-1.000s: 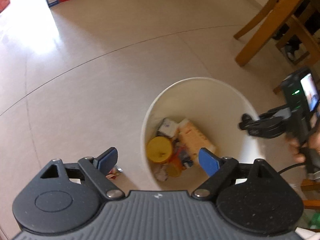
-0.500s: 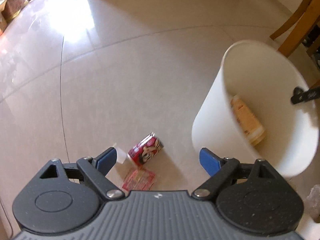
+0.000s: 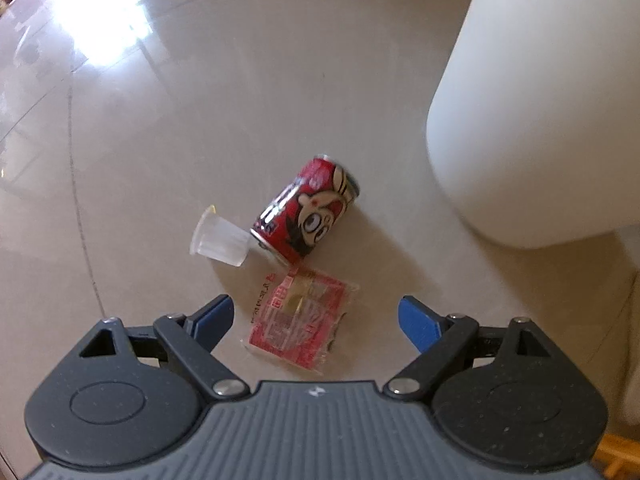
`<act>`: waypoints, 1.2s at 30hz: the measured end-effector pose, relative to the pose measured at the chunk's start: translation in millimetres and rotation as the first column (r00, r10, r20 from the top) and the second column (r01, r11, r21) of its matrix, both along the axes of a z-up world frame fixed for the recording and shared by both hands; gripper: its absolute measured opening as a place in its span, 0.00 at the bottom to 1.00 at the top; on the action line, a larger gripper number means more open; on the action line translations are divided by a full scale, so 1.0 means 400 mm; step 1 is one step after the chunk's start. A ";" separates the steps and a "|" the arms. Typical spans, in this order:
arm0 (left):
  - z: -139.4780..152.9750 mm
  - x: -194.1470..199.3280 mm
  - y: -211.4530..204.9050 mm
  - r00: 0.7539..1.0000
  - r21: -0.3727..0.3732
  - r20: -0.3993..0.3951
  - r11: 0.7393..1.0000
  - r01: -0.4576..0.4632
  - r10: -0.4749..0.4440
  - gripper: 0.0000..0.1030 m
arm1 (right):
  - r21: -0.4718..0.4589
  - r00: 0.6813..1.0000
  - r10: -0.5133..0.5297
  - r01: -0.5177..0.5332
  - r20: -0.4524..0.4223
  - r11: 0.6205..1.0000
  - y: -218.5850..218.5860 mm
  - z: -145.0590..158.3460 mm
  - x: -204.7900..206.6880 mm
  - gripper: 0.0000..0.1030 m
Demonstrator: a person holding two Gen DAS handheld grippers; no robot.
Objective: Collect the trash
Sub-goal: 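Move the left gripper to the red snack wrapper and grasp it, then carry the snack wrapper over the bin and open the left gripper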
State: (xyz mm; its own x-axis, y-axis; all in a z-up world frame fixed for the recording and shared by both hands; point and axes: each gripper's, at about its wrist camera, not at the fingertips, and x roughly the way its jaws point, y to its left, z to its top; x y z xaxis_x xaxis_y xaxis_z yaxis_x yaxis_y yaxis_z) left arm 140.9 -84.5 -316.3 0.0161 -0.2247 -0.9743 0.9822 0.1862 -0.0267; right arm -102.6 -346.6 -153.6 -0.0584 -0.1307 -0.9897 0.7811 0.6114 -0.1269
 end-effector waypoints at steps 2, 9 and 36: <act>-0.044 -0.001 -0.003 0.999 0.020 0.010 0.999 0.038 -0.038 0.87 | 0.006 1.000 0.003 -0.003 -0.003 1.000 -0.001 0.001 0.001 0.12; -0.157 0.005 0.008 0.986 0.093 0.043 0.983 0.160 -0.164 0.87 | 0.014 1.000 0.020 -0.020 -0.003 1.000 -0.002 0.000 0.000 0.12; -0.199 -0.005 0.006 0.991 0.100 -0.009 0.986 0.136 -0.136 0.45 | 0.034 1.000 0.000 0.000 -0.004 0.999 -0.009 -0.009 -0.002 0.11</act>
State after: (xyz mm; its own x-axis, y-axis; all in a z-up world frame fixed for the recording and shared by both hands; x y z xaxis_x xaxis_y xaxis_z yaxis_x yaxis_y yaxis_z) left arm 139.0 -82.1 -395.8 -0.0099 -0.1257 -0.9920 0.9985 0.0529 -0.0167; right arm -103.4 -350.0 -157.0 -0.0624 -0.0967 -0.9934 0.7804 0.6157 -0.1089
